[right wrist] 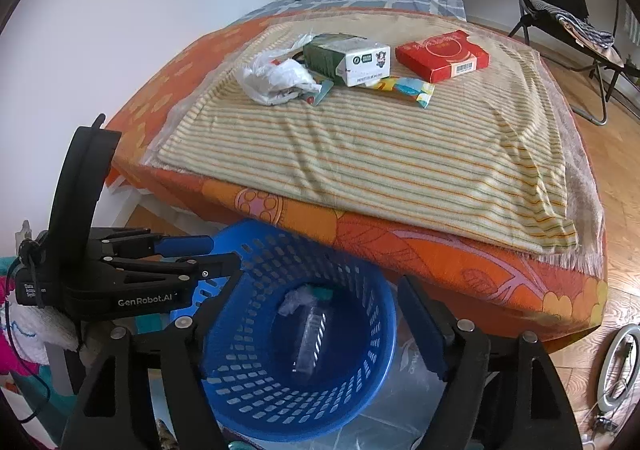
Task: Collect trash
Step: 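Carry tissue and bottle to the blue basket and open both tools to drop them, then grasp the white plastic bag with the left tool while the right tool grasps the milk carton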
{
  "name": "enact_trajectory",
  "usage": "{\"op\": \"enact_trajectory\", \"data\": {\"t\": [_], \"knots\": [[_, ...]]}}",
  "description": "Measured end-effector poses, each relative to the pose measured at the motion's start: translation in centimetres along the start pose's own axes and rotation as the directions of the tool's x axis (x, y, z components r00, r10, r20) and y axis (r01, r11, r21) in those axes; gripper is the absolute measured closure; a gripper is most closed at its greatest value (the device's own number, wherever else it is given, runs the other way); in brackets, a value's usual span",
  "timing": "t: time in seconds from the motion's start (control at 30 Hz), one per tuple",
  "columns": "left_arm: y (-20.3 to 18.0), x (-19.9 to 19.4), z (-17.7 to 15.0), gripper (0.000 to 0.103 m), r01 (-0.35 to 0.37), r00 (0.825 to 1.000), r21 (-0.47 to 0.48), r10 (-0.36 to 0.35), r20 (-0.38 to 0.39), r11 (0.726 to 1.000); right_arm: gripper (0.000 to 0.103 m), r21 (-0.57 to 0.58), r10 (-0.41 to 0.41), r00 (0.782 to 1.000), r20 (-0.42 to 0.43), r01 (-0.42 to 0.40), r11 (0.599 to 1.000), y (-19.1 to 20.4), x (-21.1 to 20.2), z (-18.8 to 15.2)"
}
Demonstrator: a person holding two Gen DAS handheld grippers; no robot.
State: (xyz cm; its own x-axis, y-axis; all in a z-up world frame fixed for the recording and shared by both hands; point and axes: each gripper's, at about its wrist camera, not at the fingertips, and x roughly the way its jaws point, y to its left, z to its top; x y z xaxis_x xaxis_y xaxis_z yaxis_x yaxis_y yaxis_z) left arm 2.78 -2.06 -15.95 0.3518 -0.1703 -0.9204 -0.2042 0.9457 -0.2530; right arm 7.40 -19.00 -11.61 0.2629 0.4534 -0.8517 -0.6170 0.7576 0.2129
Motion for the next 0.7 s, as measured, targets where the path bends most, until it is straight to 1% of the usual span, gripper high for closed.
{"op": "enact_trajectory", "data": {"t": [0.13, 0.17, 0.2, 0.23, 0.47, 0.6, 0.7], "knots": [[0.3, -0.5, 0.8, 0.059, -0.001, 1.000, -0.017, 0.001, 0.015, 1.000, 0.019, 0.017, 0.004, 1.000, 0.010, -0.004, 1.000, -0.3, -0.1, 0.3], [0.4, -0.7, 1.0, 0.054, 0.000, 1.000, -0.024, 0.001, 0.022, 1.000, 0.019, 0.022, 0.009, 1.000, 0.014, -0.010, 1.000, -0.4, -0.2, 0.5], [0.5, -1.0, 1.4, 0.048, 0.001, 0.999, -0.032, 0.000, 0.032, 0.999, 0.019, 0.027, 0.014, 1.000, 0.017, -0.014, 1.000, -0.5, -0.3, 0.6], [0.7, -1.3, 1.7, 0.046, 0.000, 0.999, -0.040, 0.001, 0.041, 0.999, 0.019, 0.031, 0.016, 1.000, 0.021, -0.017, 0.999, -0.6, -0.4, 0.8], [2.1, -3.7, 5.0, 0.045, 0.002, 0.993, -0.099, 0.010, 0.115, 0.995, 0.015, 0.039, 0.038, 0.998, 0.057, -0.041, 0.998, -0.9, -1.0, 2.5], [3.4, -5.1, 7.3, 0.045, 0.013, 0.988, -0.150, 0.011, 0.156, 0.989, 0.012, 0.033, 0.050, 0.994, 0.094, -0.054, 0.998, -0.9, -1.5, 4.1], [4.5, -5.9, 9.1, 0.045, 0.025, 0.984, -0.189, 0.009, 0.179, 0.982, 0.012, 0.030, 0.059, 0.991, 0.121, -0.063, 0.998, -1.1, -1.7, 5.7]]}}
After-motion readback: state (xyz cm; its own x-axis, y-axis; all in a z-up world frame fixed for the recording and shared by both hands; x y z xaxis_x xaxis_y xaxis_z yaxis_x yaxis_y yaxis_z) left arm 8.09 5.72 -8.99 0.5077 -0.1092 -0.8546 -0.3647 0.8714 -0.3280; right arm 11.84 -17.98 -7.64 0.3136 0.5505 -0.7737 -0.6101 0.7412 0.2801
